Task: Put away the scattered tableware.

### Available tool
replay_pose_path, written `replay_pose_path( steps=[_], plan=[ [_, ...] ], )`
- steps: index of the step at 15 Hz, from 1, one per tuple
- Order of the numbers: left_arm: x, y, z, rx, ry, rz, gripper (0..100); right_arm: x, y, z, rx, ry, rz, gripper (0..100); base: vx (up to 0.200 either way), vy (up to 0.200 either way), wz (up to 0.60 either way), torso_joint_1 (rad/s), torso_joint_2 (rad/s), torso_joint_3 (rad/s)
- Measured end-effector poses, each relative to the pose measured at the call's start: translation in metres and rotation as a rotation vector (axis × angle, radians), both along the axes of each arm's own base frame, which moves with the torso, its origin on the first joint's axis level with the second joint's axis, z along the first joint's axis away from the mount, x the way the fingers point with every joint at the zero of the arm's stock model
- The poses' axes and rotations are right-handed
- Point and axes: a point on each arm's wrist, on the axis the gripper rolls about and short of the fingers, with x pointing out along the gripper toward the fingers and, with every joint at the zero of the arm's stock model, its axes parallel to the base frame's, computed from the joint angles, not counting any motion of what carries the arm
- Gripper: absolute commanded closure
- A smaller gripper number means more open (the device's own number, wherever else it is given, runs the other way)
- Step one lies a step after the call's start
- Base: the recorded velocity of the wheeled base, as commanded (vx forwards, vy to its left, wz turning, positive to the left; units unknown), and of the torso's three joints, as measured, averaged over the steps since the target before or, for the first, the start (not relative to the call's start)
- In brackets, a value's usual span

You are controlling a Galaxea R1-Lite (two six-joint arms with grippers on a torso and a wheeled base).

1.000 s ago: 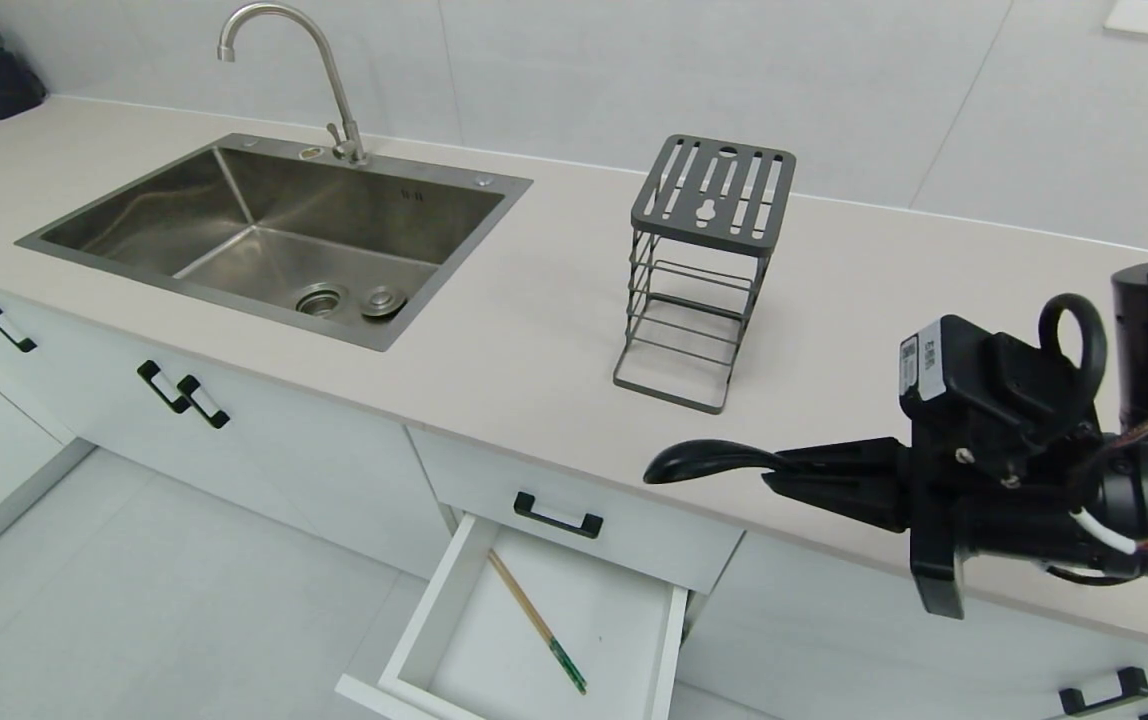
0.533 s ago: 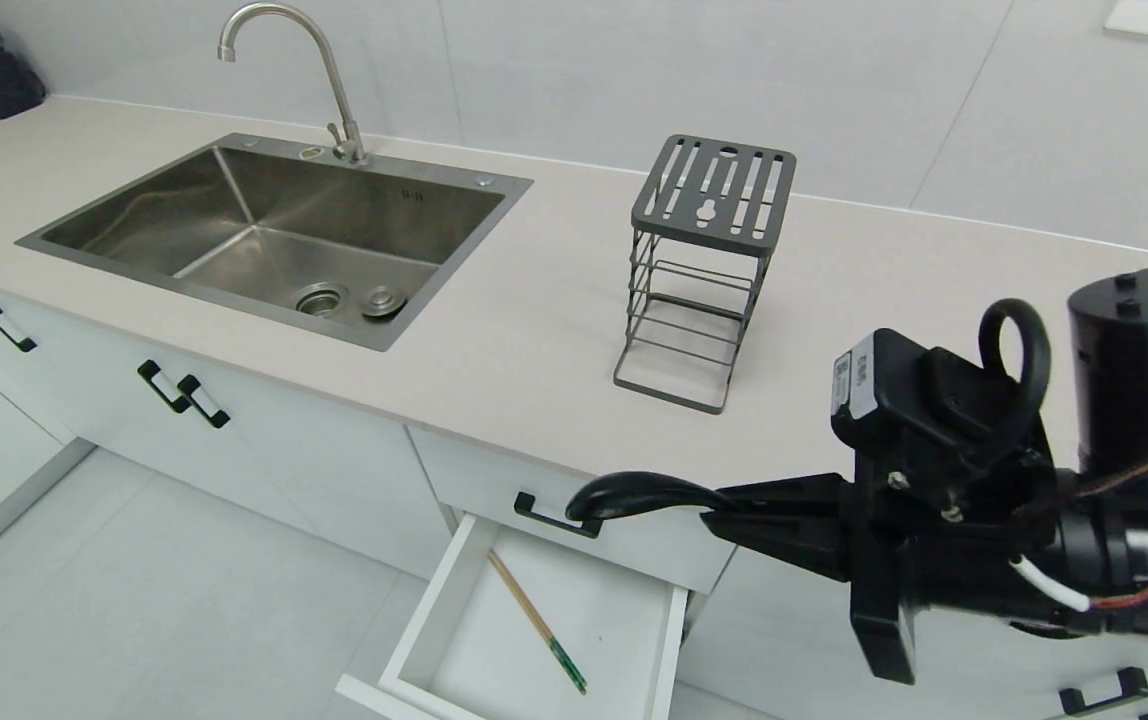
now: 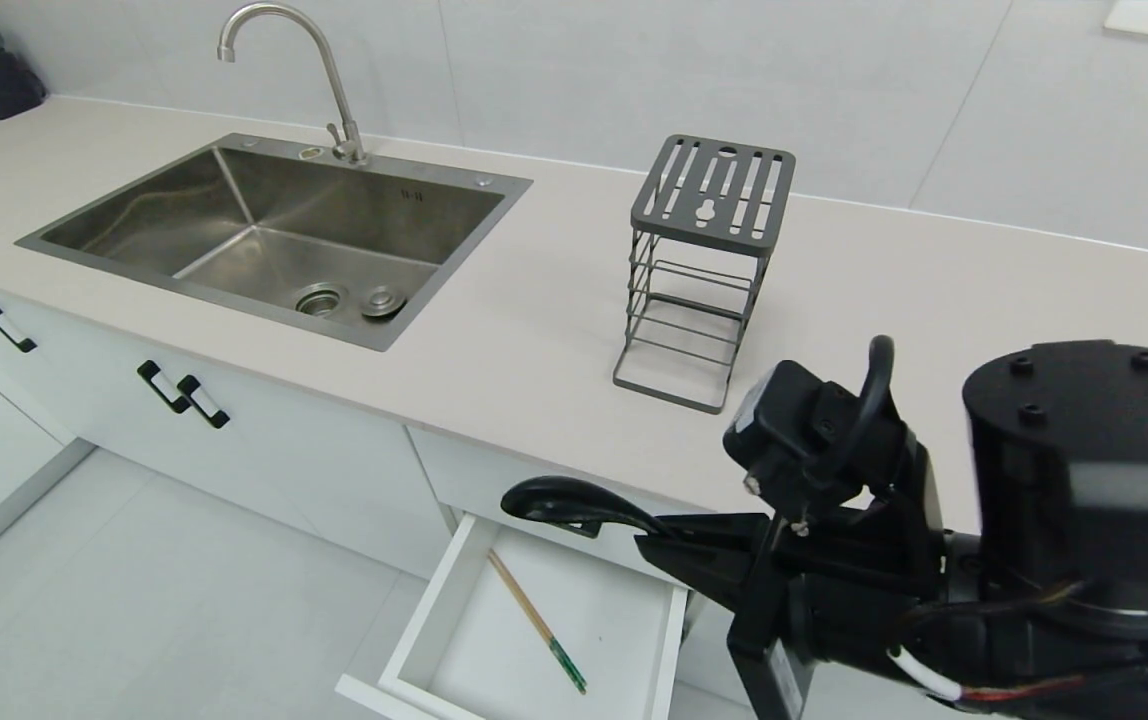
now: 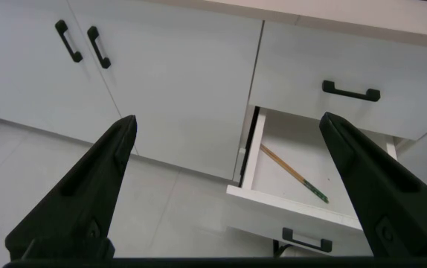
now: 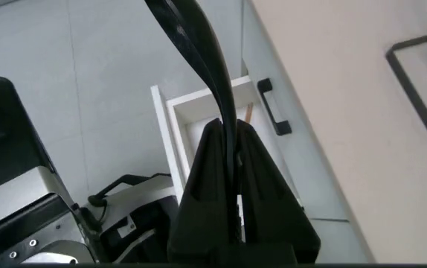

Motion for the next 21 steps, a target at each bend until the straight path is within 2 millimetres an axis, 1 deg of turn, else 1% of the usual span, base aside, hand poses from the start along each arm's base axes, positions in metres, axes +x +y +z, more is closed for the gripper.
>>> replay_pose_path(
  steps=[3,5,6,8,10,14,18,21],
  plan=[
    [0.0,0.0,0.0,0.0,0.0,0.0,0,0.004,0.02,-0.006,0.06,-0.04,0.025,100,0.0,0.0,0.0,0.0,0.0,0.0],
    [0.0,0.0,0.0,0.0,0.0,0.0,0,0.008,0.029,-0.016,0.042,-0.037,0.034,100,0.0,0.0,0.0,0.0,0.0,0.0],
    [0.0,0.0,0.0,0.0,0.0,0.0,0,0.009,0.031,-0.02,0.008,-0.063,0.054,100,0.0,0.0,0.0,0.0,0.0,0.0],
    [0.0,0.0,0.0,0.0,0.0,0.0,0,0.008,0.032,-0.031,-0.076,-0.104,0.094,100,0.0,0.0,0.0,-0.031,0.05,0.033],
    [0.0,0.0,0.0,0.0,0.0,0.0,0,0.006,0.029,-0.041,-0.138,-0.113,0.115,100,0.0,0.0,0.0,-0.168,0.35,0.178],
    [0.0,0.0,0.0,0.0,0.0,0.0,0,0.006,0.029,-0.046,-0.15,-0.105,0.117,100,0.0,0.0,0.0,-0.105,0.21,0.102],
    [0.0,0.0,0.0,0.0,0.0,0.0,0,0.004,0.034,-0.051,-0.165,-0.101,0.136,100,0.0,0.0,0.0,-0.212,0.43,0.222],
    [0.0,0.0,0.0,0.0,0.0,0.0,0,0.005,0.039,-0.05,-0.151,-0.104,0.135,100,0.0,0.0,0.0,-0.175,0.35,0.18]
  ],
)
